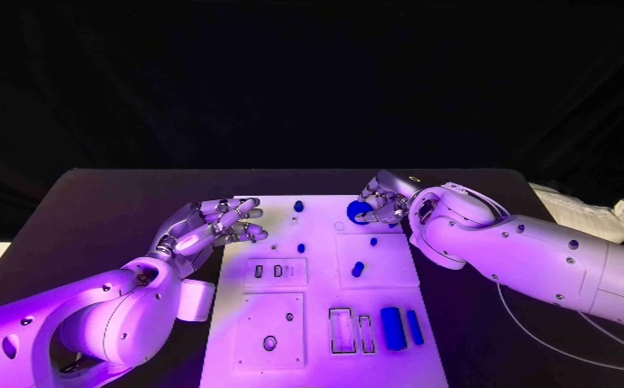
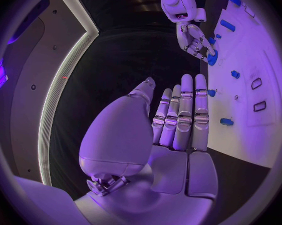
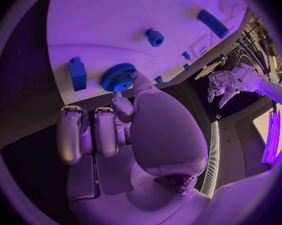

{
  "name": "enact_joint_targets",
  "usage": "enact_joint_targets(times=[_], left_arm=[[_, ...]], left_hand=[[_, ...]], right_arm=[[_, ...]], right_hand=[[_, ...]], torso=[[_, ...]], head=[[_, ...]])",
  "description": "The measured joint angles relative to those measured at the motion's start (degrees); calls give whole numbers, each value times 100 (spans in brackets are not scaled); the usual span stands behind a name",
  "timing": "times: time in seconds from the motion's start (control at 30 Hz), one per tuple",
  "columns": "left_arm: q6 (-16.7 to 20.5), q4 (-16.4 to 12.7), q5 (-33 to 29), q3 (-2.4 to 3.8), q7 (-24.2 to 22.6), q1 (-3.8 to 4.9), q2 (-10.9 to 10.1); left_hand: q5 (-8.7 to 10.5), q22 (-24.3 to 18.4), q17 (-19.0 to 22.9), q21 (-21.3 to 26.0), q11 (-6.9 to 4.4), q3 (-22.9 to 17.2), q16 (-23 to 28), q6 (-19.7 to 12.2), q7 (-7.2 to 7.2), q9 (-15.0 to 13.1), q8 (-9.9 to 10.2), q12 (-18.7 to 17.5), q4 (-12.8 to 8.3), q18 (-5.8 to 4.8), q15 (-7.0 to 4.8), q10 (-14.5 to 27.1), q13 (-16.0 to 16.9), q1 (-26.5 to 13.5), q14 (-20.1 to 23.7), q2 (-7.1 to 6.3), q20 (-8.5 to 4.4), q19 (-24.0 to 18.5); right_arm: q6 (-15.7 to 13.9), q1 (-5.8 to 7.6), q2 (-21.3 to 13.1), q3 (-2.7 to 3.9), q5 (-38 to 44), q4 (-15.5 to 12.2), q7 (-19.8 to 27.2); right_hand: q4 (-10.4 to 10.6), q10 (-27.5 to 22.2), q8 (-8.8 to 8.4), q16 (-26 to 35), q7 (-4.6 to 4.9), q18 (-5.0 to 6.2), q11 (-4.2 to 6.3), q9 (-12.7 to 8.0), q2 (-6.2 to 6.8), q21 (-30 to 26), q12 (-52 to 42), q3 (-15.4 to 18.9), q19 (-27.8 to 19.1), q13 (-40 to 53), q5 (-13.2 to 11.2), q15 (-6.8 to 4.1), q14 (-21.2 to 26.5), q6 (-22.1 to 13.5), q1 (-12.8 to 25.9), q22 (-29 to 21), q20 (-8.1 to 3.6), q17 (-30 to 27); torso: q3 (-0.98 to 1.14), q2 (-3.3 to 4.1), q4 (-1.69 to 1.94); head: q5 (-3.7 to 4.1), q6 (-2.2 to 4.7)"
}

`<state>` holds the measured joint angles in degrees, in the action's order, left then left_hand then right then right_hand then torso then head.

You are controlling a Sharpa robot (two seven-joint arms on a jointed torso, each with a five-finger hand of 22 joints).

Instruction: Assemble the parts on the task board

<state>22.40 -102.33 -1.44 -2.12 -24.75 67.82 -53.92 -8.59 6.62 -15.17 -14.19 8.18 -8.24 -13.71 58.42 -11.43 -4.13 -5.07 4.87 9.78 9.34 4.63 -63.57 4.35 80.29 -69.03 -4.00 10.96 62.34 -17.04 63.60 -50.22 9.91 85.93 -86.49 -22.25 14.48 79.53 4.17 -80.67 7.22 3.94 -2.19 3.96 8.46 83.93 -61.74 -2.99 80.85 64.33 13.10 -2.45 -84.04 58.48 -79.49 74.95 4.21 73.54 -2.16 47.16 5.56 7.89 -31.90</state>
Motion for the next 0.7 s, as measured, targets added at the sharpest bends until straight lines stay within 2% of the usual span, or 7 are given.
enact_joint_targets(times=[0.27, 0.37, 0.47, 0.57, 0.63, 0.7], left_arm=[[-2, -1, -1, 0, 3, 0, 0], [-2, -1, -1, 0, 3, 0, 0], [-2, -1, -2, 0, 3, 0, -1], [-2, 0, -3, 0, 3, 0, -1], [-2, 2, -3, 0, 3, 0, -1], [-2, 4, -3, 0, 3, 0, -1]], left_hand=[[0, 0, -11, 0, 0, 16, 0, 0, 0, 0, 0, 0, -17, 0, 0, 0, 0, 0, 0, 0, 0, 0], [0, 0, -11, 0, 0, 17, 0, 0, 0, 0, 0, 0, -17, 0, 0, 0, 0, 0, 0, 0, 0, 0], [0, 0, -11, 0, 0, 16, 0, 0, 0, 0, 0, 0, -16, 0, 0, 0, 0, 0, 0, 0, 0, 0], [0, 0, -11, 0, 0, 16, 0, 0, 0, 0, 0, 0, -16, 0, 0, 0, 0, 0, 0, 0, 0, 0], [0, 0, -18, 0, 0, 16, 0, 0, 0, 0, 0, 0, -17, 0, 0, 0, 0, 0, 0, 0, 0, 0], [0, 0, -18, 0, 0, 16, 0, 0, 0, 0, 0, 0, -16, 0, 0, 0, 0, 0, 0, 0, 0, 0]], right_arm=[[3, -8, -10, 4, 60, -2, -1], [2, -10, -13, 4, 80, -4, -1], [2, -13, -16, 5, 110, -4, 0], [3, -17, -18, 7, 161, -4, 4], [5, -22, -19, 10, 203, -8, 8], [5, -29, -16, 13, 242, -12, 13]], right_hand=[[0, 11, 0, -33, -18, 0, 11, -2, -23, 35, -123, 0, 21, 144, 46, 0, 0, 18, -23, 0, 21, 75], [0, 49, 0, -55, 2, 1, 9, -4, -26, 35, -146, 0, 41, 190, 66, 0, 1, 38, -26, -1, 1, 95], [-3, 49, 0, -89, 2, 1, 9, -4, -59, 62, -182, -3, 61, 247, 87, 0, 1, 39, -156, -1, 21, 133], [-115, 47, -1, -115, -5, 1, 8, -4, -62, 85, -234, -84, 78, 318, 88, 0, 1, 76, -319, -1, 5, 141], [-171, 48, 19, -123, -10, -79, 10, 1, -85, 102, -296, -140, 97, 379, 6, 0, 1, 153, -371, -1, 14, 141], [-225, 62, 62, -159, -30, -89, 16, 10, -112, 126, -362, -195, 126, 471, -117, 0, 1, 216, -397, -1, -1, 141]], torso=[[2, 0, 0], [3, 0, 0], [3, 1, 2], [3, 2, 2], [3, 2, 2], [3, 2, 1]], head=[[4, -18], [4, -25], [4, -36], [0, -43], [-3, -46], [-3, -47]])
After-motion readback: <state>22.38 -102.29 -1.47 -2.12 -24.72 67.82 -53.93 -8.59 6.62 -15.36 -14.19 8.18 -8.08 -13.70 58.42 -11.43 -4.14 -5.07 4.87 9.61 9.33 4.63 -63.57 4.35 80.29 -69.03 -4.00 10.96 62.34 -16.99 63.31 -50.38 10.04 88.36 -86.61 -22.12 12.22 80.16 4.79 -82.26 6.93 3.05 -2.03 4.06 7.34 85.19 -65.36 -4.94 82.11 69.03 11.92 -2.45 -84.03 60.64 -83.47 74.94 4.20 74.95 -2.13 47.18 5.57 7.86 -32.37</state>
